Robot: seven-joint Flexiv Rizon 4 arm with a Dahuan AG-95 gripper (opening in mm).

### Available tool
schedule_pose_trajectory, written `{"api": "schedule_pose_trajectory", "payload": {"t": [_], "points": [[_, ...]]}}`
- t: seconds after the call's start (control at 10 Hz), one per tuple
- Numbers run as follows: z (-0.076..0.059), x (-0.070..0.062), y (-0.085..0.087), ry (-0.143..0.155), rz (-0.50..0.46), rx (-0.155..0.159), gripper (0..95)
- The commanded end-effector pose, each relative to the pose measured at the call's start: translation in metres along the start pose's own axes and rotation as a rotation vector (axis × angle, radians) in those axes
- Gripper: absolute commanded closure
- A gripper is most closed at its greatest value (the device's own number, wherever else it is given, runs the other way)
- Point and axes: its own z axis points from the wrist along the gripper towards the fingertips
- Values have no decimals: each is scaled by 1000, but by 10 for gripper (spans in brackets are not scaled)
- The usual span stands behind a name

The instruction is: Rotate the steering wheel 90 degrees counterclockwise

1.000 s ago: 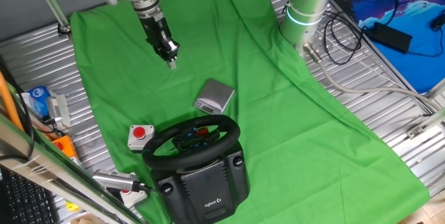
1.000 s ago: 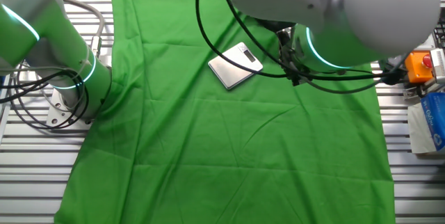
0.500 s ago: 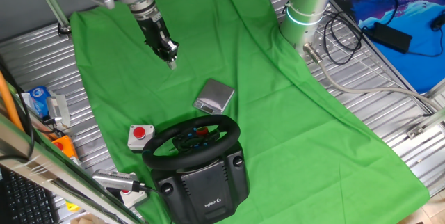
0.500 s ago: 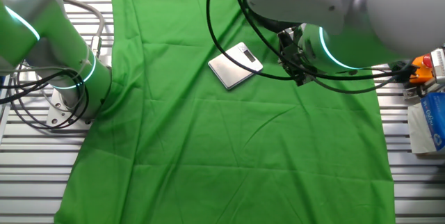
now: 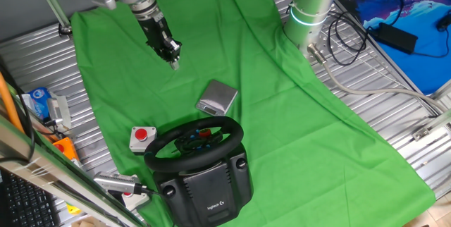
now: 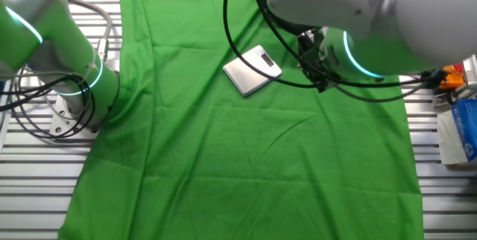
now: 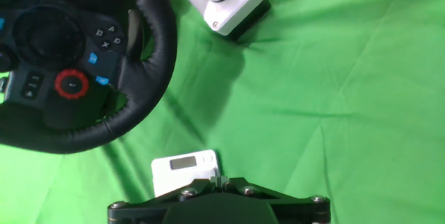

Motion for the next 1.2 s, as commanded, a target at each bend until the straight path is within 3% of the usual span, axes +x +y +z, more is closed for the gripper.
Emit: {"api": "schedule_pose_trajectory", "payload": {"t": [0.1, 0.3, 0.6, 0.7, 0.9, 1.2], "points": [[0, -1, 0, 0, 0, 1, 950], [0, 0, 1, -2, -12, -5, 950], [5, -9, 15, -50, 12, -73, 950], [7, -17, 24, -60, 36, -85, 950], [19, -47, 58, -76, 89, -92, 950], [33, -73, 90, -99, 139, -114, 950]]}}
